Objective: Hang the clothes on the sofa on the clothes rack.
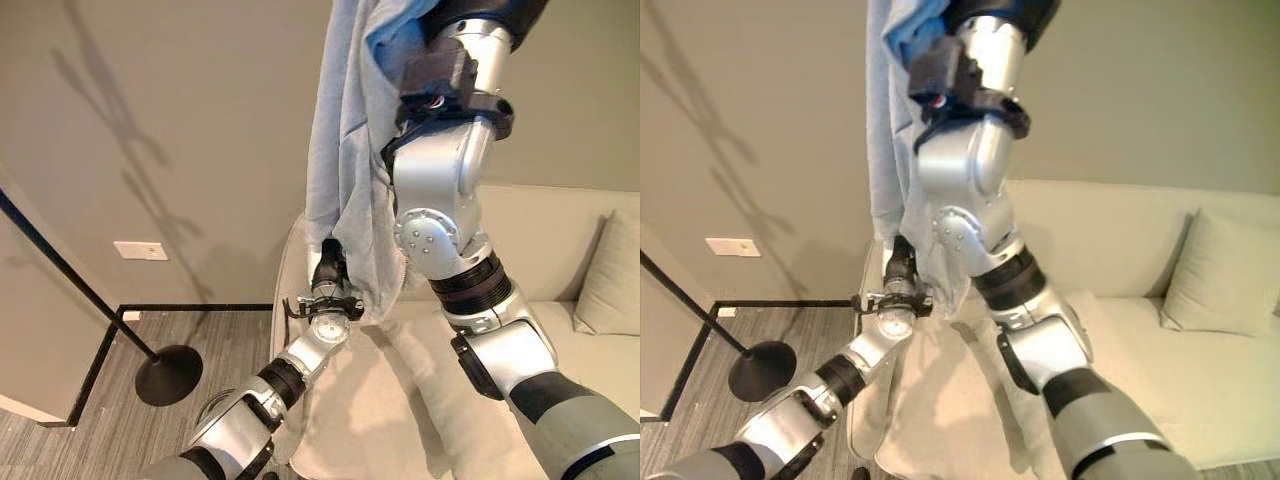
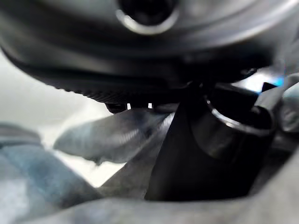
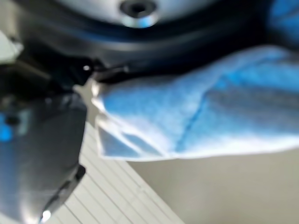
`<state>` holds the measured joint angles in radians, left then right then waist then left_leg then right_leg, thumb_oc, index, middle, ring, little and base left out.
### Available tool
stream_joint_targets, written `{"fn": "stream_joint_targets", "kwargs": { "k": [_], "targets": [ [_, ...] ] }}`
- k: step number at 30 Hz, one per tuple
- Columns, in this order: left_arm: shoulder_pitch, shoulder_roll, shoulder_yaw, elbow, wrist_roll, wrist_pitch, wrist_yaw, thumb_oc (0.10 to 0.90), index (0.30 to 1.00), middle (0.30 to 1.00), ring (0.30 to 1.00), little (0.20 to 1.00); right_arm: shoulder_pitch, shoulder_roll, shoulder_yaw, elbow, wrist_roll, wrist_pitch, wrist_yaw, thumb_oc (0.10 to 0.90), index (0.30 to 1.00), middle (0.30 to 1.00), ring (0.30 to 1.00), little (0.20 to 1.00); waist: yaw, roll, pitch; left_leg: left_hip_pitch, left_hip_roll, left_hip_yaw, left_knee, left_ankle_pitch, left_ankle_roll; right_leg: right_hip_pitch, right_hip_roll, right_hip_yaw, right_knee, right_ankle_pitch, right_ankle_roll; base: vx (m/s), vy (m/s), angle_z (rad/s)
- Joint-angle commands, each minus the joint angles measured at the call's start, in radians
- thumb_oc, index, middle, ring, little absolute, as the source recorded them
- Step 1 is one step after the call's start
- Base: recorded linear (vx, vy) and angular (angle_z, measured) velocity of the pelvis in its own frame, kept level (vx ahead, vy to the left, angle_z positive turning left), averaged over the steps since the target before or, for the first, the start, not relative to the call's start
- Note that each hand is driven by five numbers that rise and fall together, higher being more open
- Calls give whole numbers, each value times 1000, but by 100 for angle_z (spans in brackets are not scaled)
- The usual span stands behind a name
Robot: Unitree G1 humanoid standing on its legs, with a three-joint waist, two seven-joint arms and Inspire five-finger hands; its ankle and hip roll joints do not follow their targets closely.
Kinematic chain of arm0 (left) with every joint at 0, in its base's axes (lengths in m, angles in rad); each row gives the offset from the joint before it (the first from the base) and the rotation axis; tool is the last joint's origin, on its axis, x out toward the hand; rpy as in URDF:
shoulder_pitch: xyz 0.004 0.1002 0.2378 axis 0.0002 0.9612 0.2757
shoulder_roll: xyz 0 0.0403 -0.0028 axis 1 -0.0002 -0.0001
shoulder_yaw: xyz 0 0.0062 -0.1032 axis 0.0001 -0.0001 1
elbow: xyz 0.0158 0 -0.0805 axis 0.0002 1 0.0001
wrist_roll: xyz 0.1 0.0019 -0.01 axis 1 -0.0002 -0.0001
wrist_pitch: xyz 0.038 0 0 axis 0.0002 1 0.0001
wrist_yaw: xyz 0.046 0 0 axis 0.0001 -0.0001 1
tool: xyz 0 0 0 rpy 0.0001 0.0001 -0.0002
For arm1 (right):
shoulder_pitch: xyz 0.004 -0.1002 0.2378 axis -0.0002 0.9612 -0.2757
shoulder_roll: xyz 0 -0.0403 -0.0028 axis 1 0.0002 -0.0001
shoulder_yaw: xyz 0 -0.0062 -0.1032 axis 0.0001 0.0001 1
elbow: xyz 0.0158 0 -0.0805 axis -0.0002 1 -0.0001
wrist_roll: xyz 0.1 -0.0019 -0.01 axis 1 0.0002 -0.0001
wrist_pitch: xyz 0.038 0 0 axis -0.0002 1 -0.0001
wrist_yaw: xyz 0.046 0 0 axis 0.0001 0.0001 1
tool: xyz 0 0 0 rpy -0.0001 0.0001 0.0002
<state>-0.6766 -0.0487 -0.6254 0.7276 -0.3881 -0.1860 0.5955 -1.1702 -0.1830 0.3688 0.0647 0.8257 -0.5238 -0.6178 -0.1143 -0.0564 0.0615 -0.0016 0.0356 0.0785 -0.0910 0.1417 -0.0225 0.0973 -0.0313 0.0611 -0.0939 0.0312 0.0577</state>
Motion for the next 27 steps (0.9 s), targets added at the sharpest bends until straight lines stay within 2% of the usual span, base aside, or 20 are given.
{"fn": "stream_joint_targets", "kwargs": {
  "k": [1,10,17,18,19,21,22,25,26,27],
  "targets": [
    [-88,-82,-4,13,-57,-135,-86,400,300,300,300,300,-64,6,-26,50,-47,-6,72,400,300,300,300,300,27,-15,-163,36,71,-12,4,-111,-71,-20,-21,23,8,9,39,0,0,0],
    [-32,-10,64,-128,-122,-143,-101,400,300,300,300,300,55,-58,-82,24,-4,1,127,400,300,300,300,300,35,-11,-162,39,75,-14,4,-109,-72,-17,-15,23,9,6,35,0,-17,-6],
    [37,109,190,-401,-66,-157,-69,400,300,300,300,300,204,-183,-111,-70,48,3,237,400,300,300,300,300,57,-12,-157,29,82,-36,4,-89,-88,-9,-1,-8,24,-11,25,-15,-44,15],
    [56,132,218,-459,-38,-154,-65,400,300,300,300,300,235,-224,-102,-96,58,16,277,400,300,300,300,300,61,-13,-156,27,85,-41,4,-83,-92,-10,4,-14,35,-17,22,-20,-37,18],
    [58,131,218,-461,-38,-153,-65,400,300,300,300,300,236,-224,-102,-96,59,16,278,400,300,300,300,300,60,-13,-157,27,85,-42,4,-83,-92,-10,5,-15,35,-17,22,-31,-48,22],
    [87,173,264,-545,7,-155,-59,400,300,300,300,300,278,-310,-73,-133,71,42,353,400,300,300,300,300,67,-18,-153,22,92,-51,4,-72,-99,-18,14,-26,51,-26,18,-38,-42,10],
    [89,172,265,-548,8,-154,-59,400,300,300,300,300,279,-311,-73,-133,73,41,355,400,300,300,300,300,66,-17,-153,21,92,-52,4,-72,-99,-18,14,-27,52,-27,18,-28,-35,2],
    [153,240,346,-684,132,-151,-36,400,300,300,300,300,311,-478,-16,-179,97,80,485,400,300,300,300,300,77,-29,-144,10,101,-66,4,-56,-108,-28,28,-42,67,-37,15,-60,-52,11],
    [156,238,347,-688,134,-149,-36,400,300,300,300,300,311,-479,-15,-179,98,80,487,400,300,300,300,300,77,-28,-144,10,101,-67,4,-56,-108,-28,29,-42,68,-38,14,2,-27,21],
    [171,252,366,-718,166,-144,-32,400,300,300,300,300,317,-516,-1,-196,100,90,514,400,300,300,300,300,80,-30,-142,7,103,-71,4,-53,-110,-31,31,-46,71,-39,14,-28,-22,19]
  ]
}}
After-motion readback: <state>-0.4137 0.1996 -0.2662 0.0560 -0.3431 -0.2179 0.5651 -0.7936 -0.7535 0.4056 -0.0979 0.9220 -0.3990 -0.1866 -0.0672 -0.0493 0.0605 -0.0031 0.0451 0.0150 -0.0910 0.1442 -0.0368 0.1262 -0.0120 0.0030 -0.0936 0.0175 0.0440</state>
